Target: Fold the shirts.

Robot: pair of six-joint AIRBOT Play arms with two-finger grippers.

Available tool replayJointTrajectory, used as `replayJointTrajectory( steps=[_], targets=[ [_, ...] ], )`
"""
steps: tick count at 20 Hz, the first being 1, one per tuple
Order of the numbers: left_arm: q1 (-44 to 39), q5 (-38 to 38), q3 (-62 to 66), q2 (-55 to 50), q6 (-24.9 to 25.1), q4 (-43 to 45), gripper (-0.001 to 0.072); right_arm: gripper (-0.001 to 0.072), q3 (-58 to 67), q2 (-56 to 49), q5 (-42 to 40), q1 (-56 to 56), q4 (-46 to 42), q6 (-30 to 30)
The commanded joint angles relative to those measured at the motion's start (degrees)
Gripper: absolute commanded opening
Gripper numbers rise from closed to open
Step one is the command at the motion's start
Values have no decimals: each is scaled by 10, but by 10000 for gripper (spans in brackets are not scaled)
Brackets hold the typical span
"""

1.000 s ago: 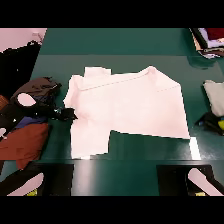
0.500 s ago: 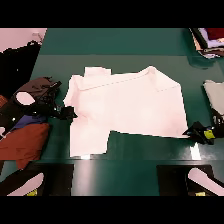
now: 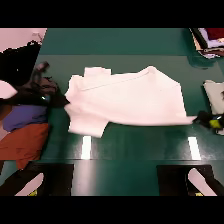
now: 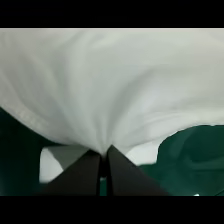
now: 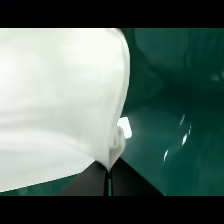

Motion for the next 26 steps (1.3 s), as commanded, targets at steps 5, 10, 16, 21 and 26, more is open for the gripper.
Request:
replayJointTrajectory(
  steps=[5,10,16,21,26],
  targets=[
    [0,-67,405,59,-17,26,27,15,332,121,-17,3,77,1],
    [0,-30,657,59,-17,37,27,15,558,118,-12,3,72,1],
    [0,-32,687,59,-24,28,27,15,800,14,118,3,3,43],
    [0,-52,501,9,-23,28,28,15,721,-70,148,15,31,51],
    [0,-78,428,-178,-8,34,28,15,582,-217,161,116,-55,51]
  ],
)
